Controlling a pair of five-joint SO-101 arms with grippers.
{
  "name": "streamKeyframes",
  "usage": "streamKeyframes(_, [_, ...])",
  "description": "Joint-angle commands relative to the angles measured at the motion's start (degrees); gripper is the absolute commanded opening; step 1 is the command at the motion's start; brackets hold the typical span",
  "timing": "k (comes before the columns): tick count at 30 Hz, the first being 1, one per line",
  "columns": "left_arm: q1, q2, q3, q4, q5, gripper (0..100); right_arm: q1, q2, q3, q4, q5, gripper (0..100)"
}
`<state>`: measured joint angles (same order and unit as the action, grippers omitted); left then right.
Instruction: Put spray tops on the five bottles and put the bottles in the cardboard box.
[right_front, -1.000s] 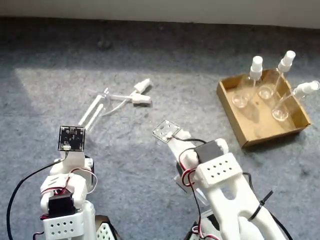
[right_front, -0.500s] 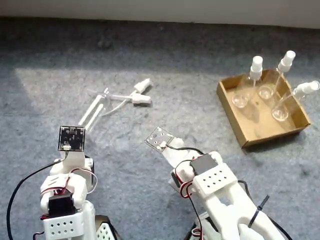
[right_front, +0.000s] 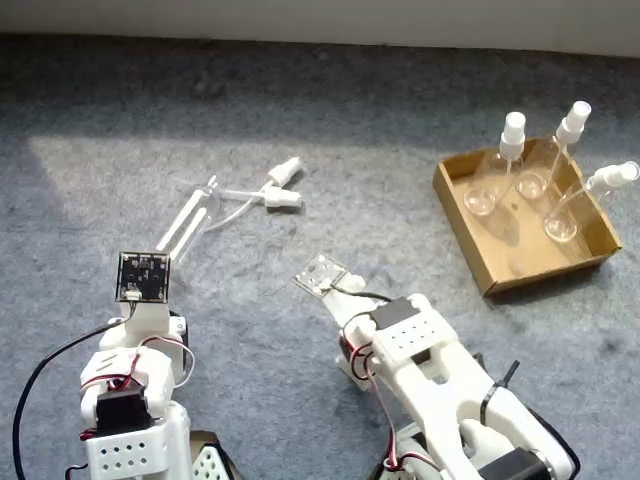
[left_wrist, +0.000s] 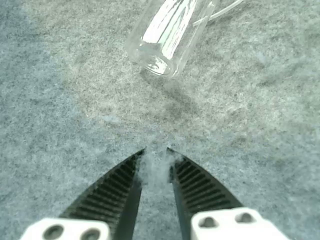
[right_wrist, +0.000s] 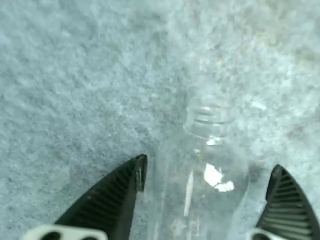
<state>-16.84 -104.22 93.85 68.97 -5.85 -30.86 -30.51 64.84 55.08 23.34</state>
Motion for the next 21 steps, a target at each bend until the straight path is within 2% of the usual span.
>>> streamKeyframes(1, [1.63, -0.57, -0.31, -0.79, 0.18, 3, 0.57, 0.31, -2.68, -1.36, -0.26, 33.8])
streamKeyframes(7, [1.63, -0.57, -0.31, -0.79, 0.18, 3, 0.66, 0.57, -2.59, -1.10, -0.26, 33.1])
streamKeyframes(13, [1.63, -0.57, -0.31, -0.79, 0.18, 3, 0.84, 0.48, -2.51, -0.92, -0.44, 22.1])
streamKeyframes(21, [1.63, -0.57, -0.31, -0.79, 0.18, 3, 0.92, -0.04, -3.12, -0.92, -0.53, 21.7])
